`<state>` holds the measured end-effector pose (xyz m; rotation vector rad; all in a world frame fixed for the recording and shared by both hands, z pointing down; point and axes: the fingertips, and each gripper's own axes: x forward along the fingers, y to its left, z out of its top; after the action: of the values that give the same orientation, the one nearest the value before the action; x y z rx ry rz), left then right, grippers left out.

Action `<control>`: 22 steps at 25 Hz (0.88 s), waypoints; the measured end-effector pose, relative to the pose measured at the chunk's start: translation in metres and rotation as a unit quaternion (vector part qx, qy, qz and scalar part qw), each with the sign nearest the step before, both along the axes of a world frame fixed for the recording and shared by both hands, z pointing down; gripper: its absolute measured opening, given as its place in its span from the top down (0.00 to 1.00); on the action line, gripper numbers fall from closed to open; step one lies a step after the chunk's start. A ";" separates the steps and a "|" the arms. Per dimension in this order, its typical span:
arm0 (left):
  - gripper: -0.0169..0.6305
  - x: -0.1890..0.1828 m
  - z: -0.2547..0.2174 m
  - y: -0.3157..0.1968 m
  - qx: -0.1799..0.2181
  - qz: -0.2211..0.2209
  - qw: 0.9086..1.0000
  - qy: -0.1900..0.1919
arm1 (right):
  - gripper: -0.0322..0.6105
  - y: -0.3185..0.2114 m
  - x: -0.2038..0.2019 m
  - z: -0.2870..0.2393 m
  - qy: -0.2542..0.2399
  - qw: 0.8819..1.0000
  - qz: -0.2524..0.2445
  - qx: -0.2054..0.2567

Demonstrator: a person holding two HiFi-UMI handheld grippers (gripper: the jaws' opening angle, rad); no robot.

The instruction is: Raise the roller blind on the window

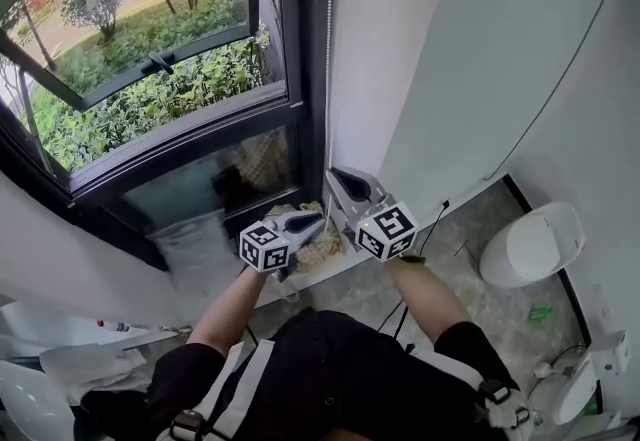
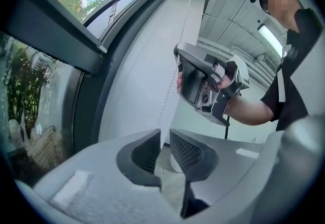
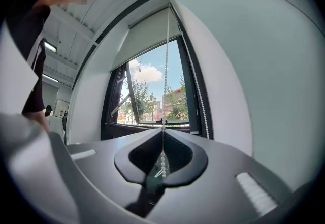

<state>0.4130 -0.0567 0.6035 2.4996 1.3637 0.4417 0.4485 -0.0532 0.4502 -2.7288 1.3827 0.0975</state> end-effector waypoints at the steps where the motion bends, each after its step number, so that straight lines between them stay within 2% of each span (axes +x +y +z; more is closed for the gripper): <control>1: 0.85 0.003 -0.009 -0.004 -0.007 -0.002 1.000 0.011 | 0.93 0.001 0.000 -0.001 0.002 1.000 0.000 -0.002; 3: 0.72 0.011 -0.034 -0.013 -0.013 -0.003 0.999 0.041 | 0.93 0.005 0.001 -0.001 -0.008 1.000 0.002 0.009; 6: 0.69 0.028 -0.100 -0.024 -0.045 -0.006 0.993 0.107 | 0.93 0.008 0.002 -0.001 -0.015 1.000 0.003 0.022; 10: 0.69 0.037 -0.231 -0.023 -0.143 0.011 0.971 0.190 | 0.93 0.001 -0.001 -0.001 -0.014 1.000 -0.005 0.020; 13: 0.69 0.037 -0.298 -0.008 -0.167 0.048 0.956 0.235 | 0.93 -0.004 -0.002 -0.002 -0.014 1.000 -0.008 0.020; 15: 0.69 0.037 -0.325 -0.002 -0.190 0.064 0.950 0.241 | 0.93 -0.006 -0.003 -0.001 -0.014 1.000 -0.010 0.020; 18: 0.69 0.042 -0.346 -0.003 -0.252 0.058 0.942 0.214 | 0.93 -0.005 -0.005 -0.001 -0.014 1.000 -0.011 0.021; 20: 0.69 0.047 -0.346 -0.002 -0.268 0.051 0.942 0.196 | 0.93 -0.003 -0.004 -0.001 -0.013 1.000 -0.010 0.020; 22: 0.72 0.050 -0.343 0.002 -0.260 0.052 0.945 0.191 | 0.93 -0.002 -0.003 -0.001 -0.012 1.000 -0.009 0.017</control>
<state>0.4627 -0.0551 0.2610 2.1343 1.5060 -0.3702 0.4453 -0.0547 0.4489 -2.6798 1.3863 0.0867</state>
